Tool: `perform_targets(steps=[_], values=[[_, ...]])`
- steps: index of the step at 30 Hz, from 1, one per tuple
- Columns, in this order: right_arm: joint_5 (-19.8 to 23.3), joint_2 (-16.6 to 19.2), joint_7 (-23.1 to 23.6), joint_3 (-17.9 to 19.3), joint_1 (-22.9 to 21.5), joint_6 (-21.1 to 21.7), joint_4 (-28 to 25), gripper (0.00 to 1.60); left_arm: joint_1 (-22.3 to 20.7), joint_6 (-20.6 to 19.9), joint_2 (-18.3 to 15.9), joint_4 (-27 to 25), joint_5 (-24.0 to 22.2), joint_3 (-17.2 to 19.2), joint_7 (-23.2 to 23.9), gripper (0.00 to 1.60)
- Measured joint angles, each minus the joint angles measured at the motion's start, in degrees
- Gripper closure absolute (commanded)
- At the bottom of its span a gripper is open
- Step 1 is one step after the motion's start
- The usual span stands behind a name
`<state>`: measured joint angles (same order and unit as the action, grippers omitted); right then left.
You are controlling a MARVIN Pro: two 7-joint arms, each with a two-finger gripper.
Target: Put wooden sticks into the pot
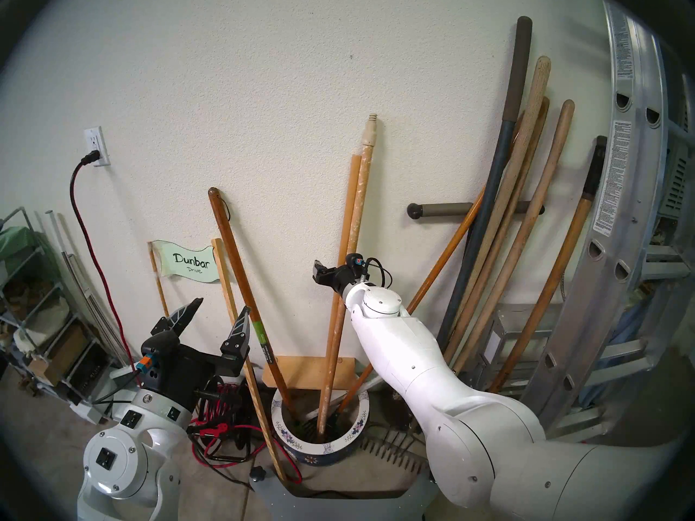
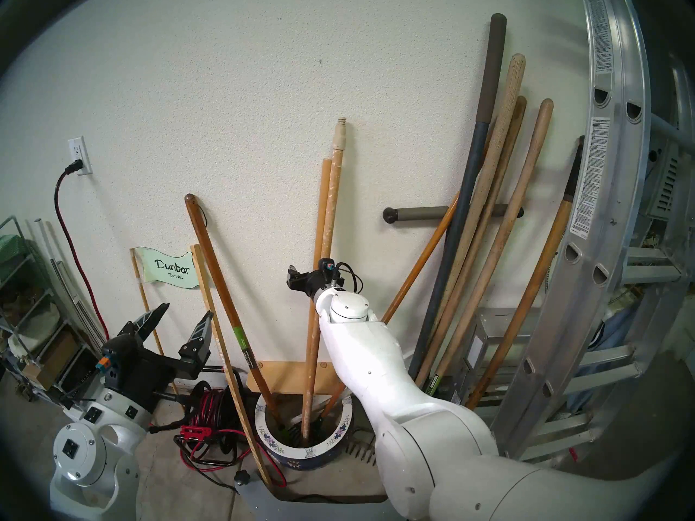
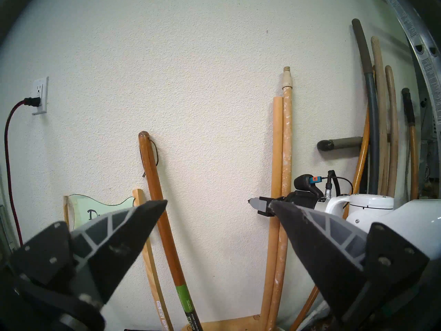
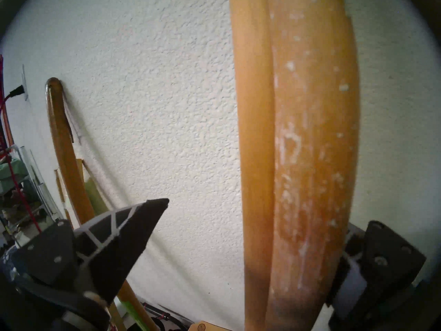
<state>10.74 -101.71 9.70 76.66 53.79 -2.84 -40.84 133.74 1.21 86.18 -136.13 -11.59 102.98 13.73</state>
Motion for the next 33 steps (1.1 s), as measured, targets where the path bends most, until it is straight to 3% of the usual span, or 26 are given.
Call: perform_targets(steps=[16, 24, 33], values=[[-1.55, -2.30, 0.60, -0.72, -1.68, -0.83, 3.32, 0.00, 0.01, 0.01, -0.04, 0.00, -0.01, -0.01, -0.03, 0.00], [-2.36, -3.12, -1.46, -0.68, -2.78, -1.92, 6.22, 0.00, 0.02, 0.02, -0.06, 0.00, -0.03, -0.01, -0.04, 0.00], [-2.48, -3.09, -1.81, -0.60, -1.86, -2.04, 4.27, 0.00, 0.03, 0.02, -0.08, 0.00, -0.04, -0.02, -0.06, 0.00]])
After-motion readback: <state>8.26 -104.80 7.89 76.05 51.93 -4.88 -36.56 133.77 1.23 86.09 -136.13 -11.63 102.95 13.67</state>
